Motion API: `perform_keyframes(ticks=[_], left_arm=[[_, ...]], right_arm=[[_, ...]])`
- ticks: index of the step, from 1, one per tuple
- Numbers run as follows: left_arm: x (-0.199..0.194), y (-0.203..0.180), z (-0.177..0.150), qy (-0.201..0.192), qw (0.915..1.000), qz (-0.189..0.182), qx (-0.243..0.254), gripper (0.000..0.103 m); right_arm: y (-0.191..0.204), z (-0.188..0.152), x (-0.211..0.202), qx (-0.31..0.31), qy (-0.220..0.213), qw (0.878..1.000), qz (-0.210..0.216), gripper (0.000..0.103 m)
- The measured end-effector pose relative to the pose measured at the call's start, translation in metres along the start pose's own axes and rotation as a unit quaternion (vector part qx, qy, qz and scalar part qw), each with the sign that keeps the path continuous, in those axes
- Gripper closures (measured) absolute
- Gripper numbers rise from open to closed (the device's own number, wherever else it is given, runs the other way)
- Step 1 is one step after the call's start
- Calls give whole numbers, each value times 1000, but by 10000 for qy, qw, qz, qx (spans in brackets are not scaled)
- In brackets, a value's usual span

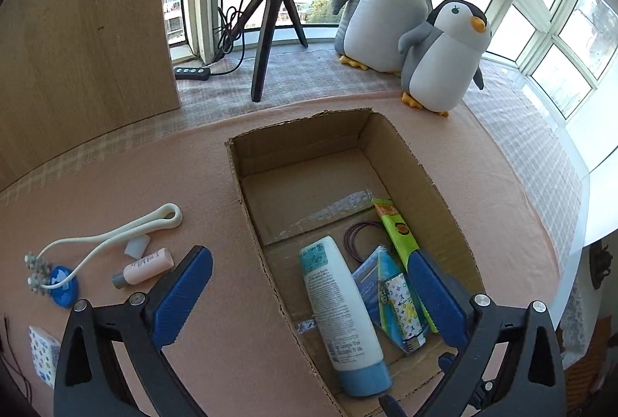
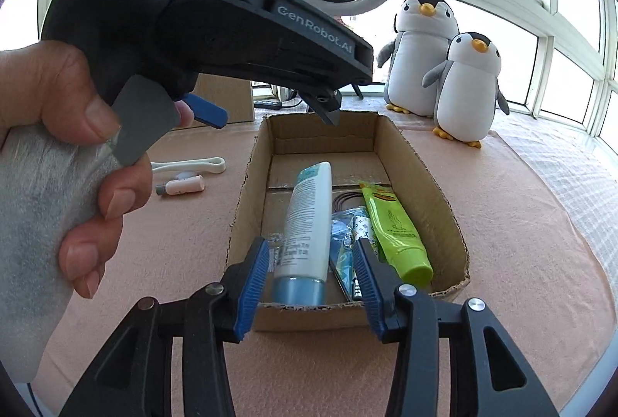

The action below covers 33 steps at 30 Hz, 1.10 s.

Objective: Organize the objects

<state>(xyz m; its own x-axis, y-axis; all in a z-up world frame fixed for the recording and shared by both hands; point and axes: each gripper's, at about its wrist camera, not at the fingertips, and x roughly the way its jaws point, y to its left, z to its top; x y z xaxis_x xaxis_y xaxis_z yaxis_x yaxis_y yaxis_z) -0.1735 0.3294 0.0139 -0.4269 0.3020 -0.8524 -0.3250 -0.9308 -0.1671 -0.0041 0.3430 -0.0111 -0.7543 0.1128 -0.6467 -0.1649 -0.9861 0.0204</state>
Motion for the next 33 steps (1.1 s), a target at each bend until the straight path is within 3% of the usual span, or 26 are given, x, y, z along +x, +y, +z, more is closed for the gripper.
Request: perform_keyframes(ticks=[10, 14, 17, 25, 33], left_arm=[[-15, 29, -16, -25, 9996, 88, -254, 1], [-28, 43, -26, -79, 9991, 111, -399, 1], [-40, 61, -35, -137, 9984, 191, -513, 1], [-80, 149, -66, -304, 9907, 574, -1197, 1], [-119, 244, -112, -486, 9739, 963, -1999, 1]], right_arm=[[3, -3, -3, 16, 11, 10000, 70, 60], [10, -2, -4, -82, 24, 9998, 177, 53], [21, 0, -3, -204, 50, 9994, 281, 52], [75, 6, 14, -624, 226, 9943, 840, 52], [149, 12, 33, -1190, 385, 9807, 1500, 47]])
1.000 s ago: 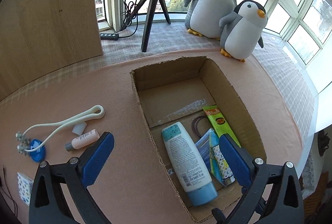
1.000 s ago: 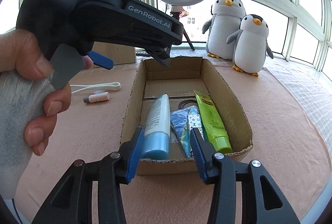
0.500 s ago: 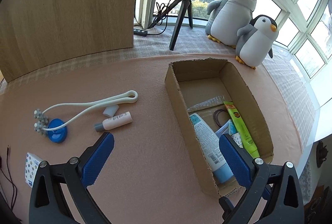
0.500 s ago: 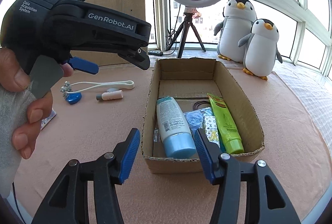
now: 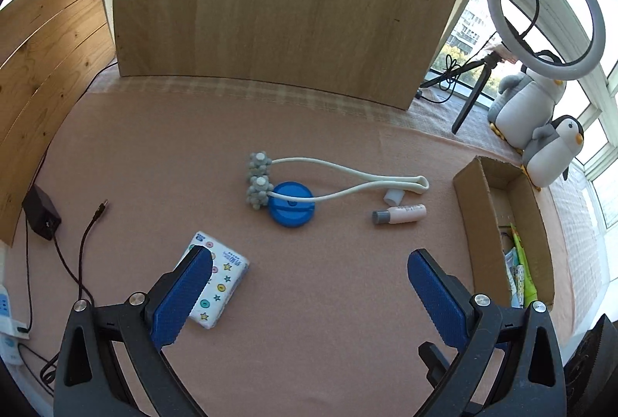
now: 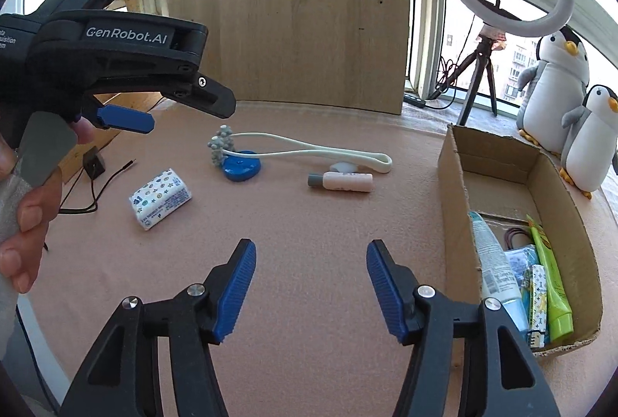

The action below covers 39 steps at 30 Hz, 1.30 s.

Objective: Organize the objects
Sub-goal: 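Move the right tool to the small white grey-capped tube and close on it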

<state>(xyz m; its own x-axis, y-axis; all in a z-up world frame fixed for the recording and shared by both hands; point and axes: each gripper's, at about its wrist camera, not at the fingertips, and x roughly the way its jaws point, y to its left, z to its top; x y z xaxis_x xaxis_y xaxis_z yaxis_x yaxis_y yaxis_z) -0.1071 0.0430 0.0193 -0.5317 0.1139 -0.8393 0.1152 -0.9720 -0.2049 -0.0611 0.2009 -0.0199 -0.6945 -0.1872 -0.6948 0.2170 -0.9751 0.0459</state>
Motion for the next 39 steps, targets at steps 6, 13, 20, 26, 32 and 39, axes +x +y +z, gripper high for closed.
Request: perform_keyframes(ticks=[6, 13, 20, 26, 32, 39], left_arm=[[-18, 69, -16, -50, 9986, 238, -476, 1], [-31, 114, -37, 30, 9959, 367, -823, 1], [-36, 131, -52, 102, 9947, 429, -928, 1], [-36, 135, -59, 149, 9947, 399, -935, 1], [-39, 140, -62, 142, 9944, 376, -977, 1], [-44, 142, -65, 120, 9943, 349, -997, 1]], right_arm=[[20, 9, 32, -40, 311, 9992, 266, 47], [-1, 11, 98, 655, 1075, 9909, 467, 44], [-42, 37, 130, 1422, 938, 9839, 533, 43], [-66, 53, 145, 2095, 849, 9729, 486, 43], [-56, 63, 157, 1592, 950, 9826, -126, 55], [-67, 53, 148, 1496, 931, 9831, -498, 89]])
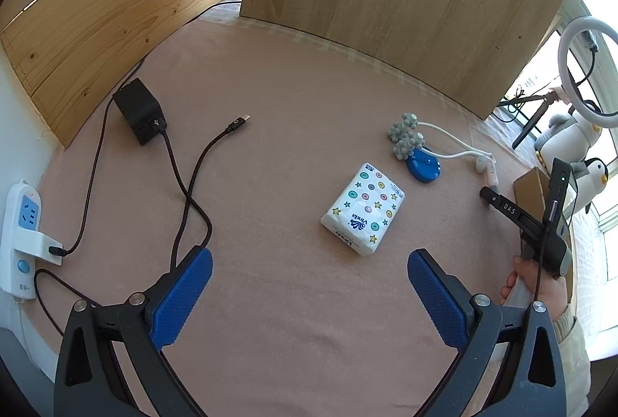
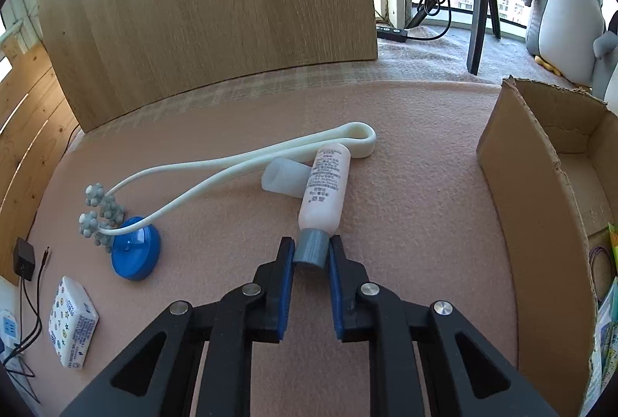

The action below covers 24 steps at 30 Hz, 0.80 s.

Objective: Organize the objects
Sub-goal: 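Move the right tool to the small white grey-capped tube and close on it, then lift the white tube with the right gripper and carry it over the box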

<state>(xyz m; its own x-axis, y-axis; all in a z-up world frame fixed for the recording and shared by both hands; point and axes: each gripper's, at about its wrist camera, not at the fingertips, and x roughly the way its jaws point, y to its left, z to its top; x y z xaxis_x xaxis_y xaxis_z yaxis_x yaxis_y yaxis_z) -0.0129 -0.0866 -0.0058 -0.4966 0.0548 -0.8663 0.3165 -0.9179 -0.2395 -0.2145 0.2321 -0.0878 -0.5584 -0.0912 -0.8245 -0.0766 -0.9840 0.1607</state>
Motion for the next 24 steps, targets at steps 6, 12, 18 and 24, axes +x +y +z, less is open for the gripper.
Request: perform_keyframes(ticks=[6, 12, 18, 24], left_arm=[[-1, -4, -1, -6, 10000, -62, 1, 1], [14, -21, -4, 224, 9993, -285, 25, 1], [44, -65, -21, 794, 9936, -774, 236, 1], [77, -111, -68, 1652, 9791, -1083, 488, 5]], right_arm=[[5, -23, -15, -336, 6, 9994, 12, 89], [35, -84, -51, -1121, 114, 9924, 491, 90], [74, -168, -98, -2023, 162, 9758, 818, 90], [84, -207, -119, -2104, -111, 9750, 703, 90]])
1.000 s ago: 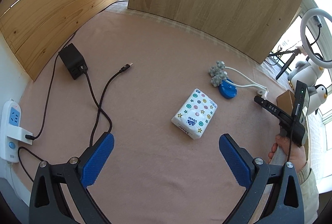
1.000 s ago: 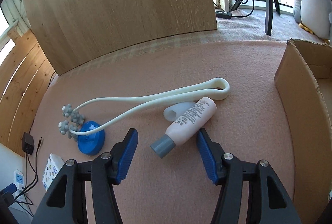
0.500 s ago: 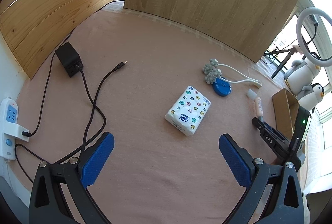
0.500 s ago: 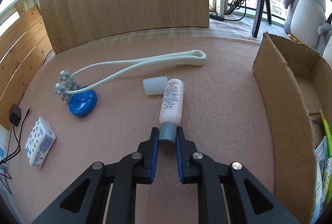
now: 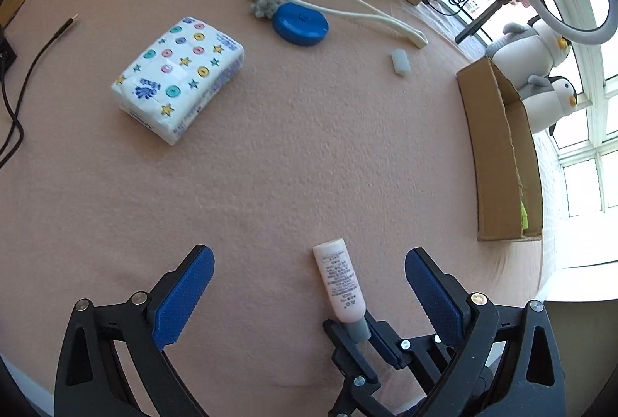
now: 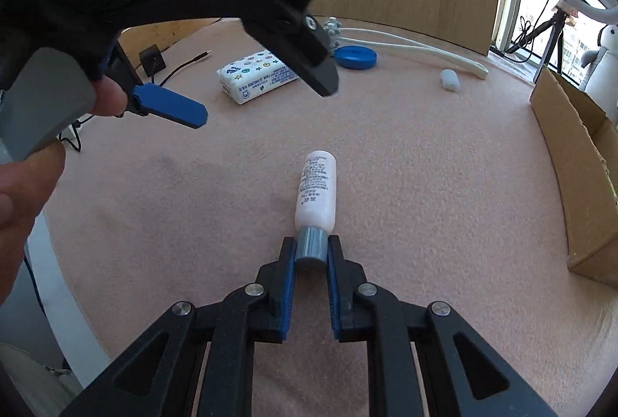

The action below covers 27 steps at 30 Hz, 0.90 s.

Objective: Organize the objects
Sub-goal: 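Lift the white tube with the right gripper and carry it over the box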

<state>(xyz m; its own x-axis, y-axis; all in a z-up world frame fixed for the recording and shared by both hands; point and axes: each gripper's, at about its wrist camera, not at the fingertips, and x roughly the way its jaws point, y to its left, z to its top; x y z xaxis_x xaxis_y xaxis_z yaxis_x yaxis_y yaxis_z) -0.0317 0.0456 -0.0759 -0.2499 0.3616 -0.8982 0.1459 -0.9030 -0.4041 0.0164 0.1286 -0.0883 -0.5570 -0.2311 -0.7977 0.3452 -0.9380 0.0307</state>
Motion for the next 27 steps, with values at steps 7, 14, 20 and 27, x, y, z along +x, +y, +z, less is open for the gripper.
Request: perform_keyframes(ticks=[7, 14, 20, 27], left_arm=[[20, -31, -12, 180, 9990, 317, 256, 49], [21, -40, -17, 174, 9972, 634, 360, 74], [18, -44, -22, 113, 9968, 695, 385, 75], [10, -48, -17, 15, 9965, 666, 510, 77]], right_arm=[[1, -9, -8, -50, -156, 9999, 32, 90], [-3, -8, -8, 9, -170, 9998, 96, 90], [-5, -6, -8, 39, -182, 9997, 138, 89], [-10, -3, -14, 142, -261, 9994, 169, 89]])
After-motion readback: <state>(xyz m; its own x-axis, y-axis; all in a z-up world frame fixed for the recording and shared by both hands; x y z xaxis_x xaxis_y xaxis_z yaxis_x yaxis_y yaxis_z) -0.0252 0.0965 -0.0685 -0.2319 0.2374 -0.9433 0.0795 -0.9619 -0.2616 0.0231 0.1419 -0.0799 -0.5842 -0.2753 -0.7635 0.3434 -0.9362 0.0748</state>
